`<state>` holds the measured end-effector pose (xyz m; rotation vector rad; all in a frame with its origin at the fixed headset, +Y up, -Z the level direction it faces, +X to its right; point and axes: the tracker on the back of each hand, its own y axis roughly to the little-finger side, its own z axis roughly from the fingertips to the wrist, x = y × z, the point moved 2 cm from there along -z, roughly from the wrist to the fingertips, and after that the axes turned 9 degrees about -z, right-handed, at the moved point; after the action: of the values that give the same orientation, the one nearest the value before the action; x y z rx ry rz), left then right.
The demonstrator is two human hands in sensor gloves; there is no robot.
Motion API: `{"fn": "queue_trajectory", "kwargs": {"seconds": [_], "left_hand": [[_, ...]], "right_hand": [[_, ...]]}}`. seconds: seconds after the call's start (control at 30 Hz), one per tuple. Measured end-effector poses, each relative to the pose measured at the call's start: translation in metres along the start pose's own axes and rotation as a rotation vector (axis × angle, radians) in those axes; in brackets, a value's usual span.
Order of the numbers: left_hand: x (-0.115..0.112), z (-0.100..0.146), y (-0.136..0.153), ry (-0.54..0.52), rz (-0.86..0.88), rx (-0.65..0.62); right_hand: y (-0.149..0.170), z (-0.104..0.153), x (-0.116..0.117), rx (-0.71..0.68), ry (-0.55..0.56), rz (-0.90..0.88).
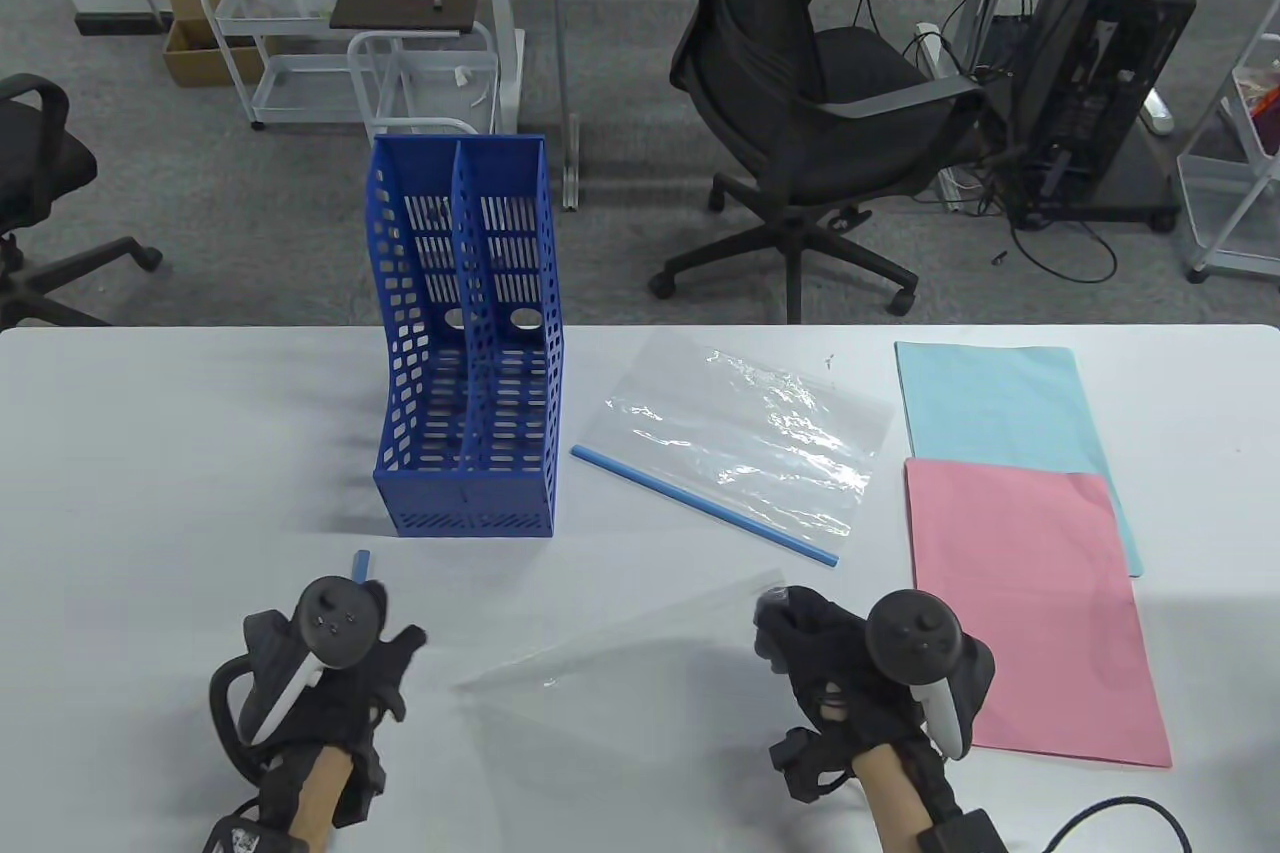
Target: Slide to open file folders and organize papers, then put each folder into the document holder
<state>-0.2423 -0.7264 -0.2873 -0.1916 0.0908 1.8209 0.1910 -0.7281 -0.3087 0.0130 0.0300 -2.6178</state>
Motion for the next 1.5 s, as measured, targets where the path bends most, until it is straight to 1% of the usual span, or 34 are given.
{"fn": "queue_trajectory", "kwargs": {"seconds": [0.03, 0.07, 0.1, 0.17, 0.2, 0.3, 0.33, 0.4, 0.43, 0.47, 0.53, 0.57, 0.63, 0.73, 0.77, 0.8, 0.83, 0.87, 0.93, 0.97, 1.0, 1.03, 1.1, 1.13, 1.17, 1.23, 1.27, 1.33, 1.4, 1.43, 1.5], "left_hand": [[-0.004, 0.0, -0.022, 0.04, 0.062, -0.159], [-0.011, 0.003, -0.04, 0.115, 0.09, -0.247], [-0.015, 0.005, -0.051, 0.159, 0.089, -0.301], [-0.023, 0.007, -0.072, 0.18, 0.047, -0.37], [-0.025, 0.008, -0.077, 0.172, 0.037, -0.374], [-0.028, 0.007, -0.077, 0.101, 0.08, -0.344], [-0.028, 0.006, -0.073, 0.079, 0.133, -0.325], [-0.025, 0.005, -0.065, 0.102, 0.189, -0.295], [-0.022, 0.005, -0.058, 0.086, 0.236, -0.266], [-0.021, 0.005, -0.054, 0.063, 0.282, -0.245], [-0.019, 0.004, -0.042, 0.027, 0.428, -0.187], [-0.019, 0.005, -0.039, 0.014, 0.472, -0.173], [-0.02, 0.005, -0.034, -0.011, 0.598, -0.15], [-0.022, 0.005, -0.032, -0.026, 0.692, -0.142], [-0.024, 0.005, -0.031, -0.023, 0.724, -0.134], [-0.025, 0.004, -0.032, -0.01, 0.738, -0.135], [-0.028, 0.003, -0.032, 0.03, 0.75, -0.137], [-0.032, 0.002, -0.033, 0.081, 0.754, -0.126], [-0.039, 0.0, -0.033, 0.124, 0.754, -0.092], [-0.042, -0.001, -0.035, 0.161, 0.735, -0.083], [-0.045, 0.001, -0.035, 0.238, 0.677, -0.043], [-0.046, 0.002, -0.036, 0.234, 0.632, -0.025], [-0.04, 0.006, -0.039, 0.114, 0.47, 0.042], [-0.037, 0.007, -0.041, 0.076, 0.418, 0.053], [-0.036, 0.009, -0.046, 0.055, 0.381, 0.041], [-0.039, 0.009, -0.062, 0.092, 0.43, -0.075], [-0.043, 0.009, -0.069, 0.13, 0.472, -0.139], [-0.059, 0.01, -0.092, 0.28, 0.61, -0.27], [-0.07, 0.012, -0.108, 0.37, 0.69, -0.343], [-0.073, 0.013, -0.116, 0.397, 0.72, -0.373], [-0.077, 0.017, -0.124, 0.414, 0.747, -0.382]], "right_hand": [[-0.004, 0.002, 0.001, -0.032, -0.023, -0.023], [-0.009, 0.005, 0.001, -0.067, -0.047, -0.047], [-0.013, 0.007, 0.002, -0.094, -0.062, -0.066], [-0.024, 0.014, 0.004, -0.17, -0.086, -0.104], [-0.029, 0.017, 0.005, -0.2, -0.086, -0.112], [-0.038, 0.022, 0.007, -0.254, -0.068, -0.069], [-0.039, 0.024, 0.006, -0.252, -0.038, -0.039], [-0.035, 0.023, 0.001, -0.238, 0.06, 0.051], [-0.03, 0.021, -0.005, -0.214, 0.101, 0.093], [-0.026, 0.02, -0.008, -0.189, 0.114, 0.106], [-0.009, 0.016, -0.019, -0.079, 0.143, 0.054], [-0.003, 0.015, -0.02, -0.033, 0.127, 0.013], [0.017, 0.013, -0.014, 0.149, -0.01, -0.146], [0.029, 0.01, 0.003, 0.241, -0.2, -0.362], [0.031, 0.009, 0.01, 0.254, -0.281, -0.443], [0.031, 0.009, 0.015, 0.25, -0.331, -0.502], [0.031, 0.009, 0.018, 0.257, -0.337, -0.525], [0.03, 0.009, 0.018, 0.262, -0.301, -0.532], [0.029, 0.009, 0.014, 0.266, -0.201, -0.52], [0.029, 0.008, 0.012, 0.262, -0.188, -0.503], [0.028, 0.009, 0.009, 0.258, -0.179, -0.483], [0.026, 0.009, 0.006, 0.26, -0.154, -0.462], [0.02, 0.009, -0.001, 0.238, -0.106, -0.357], [0.018, 0.009, -0.003, 0.231, -0.103, -0.316], [0.014, 0.01, -0.003, 0.22, -0.1, -0.263], [0.008, 0.01, 0.002, 0.211, -0.099, -0.217], [0.006, 0.011, 0.005, 0.204, -0.103, -0.201], [0.0, 0.013, 0.016, 0.182, -0.13, -0.157], [-0.006, 0.016, 0.026, 0.157, -0.14, -0.142], [-0.01, 0.018, 0.032, 0.145, -0.143, -0.144], [-0.015, 0.022, 0.044, 0.127, -0.161, -0.168]]}}
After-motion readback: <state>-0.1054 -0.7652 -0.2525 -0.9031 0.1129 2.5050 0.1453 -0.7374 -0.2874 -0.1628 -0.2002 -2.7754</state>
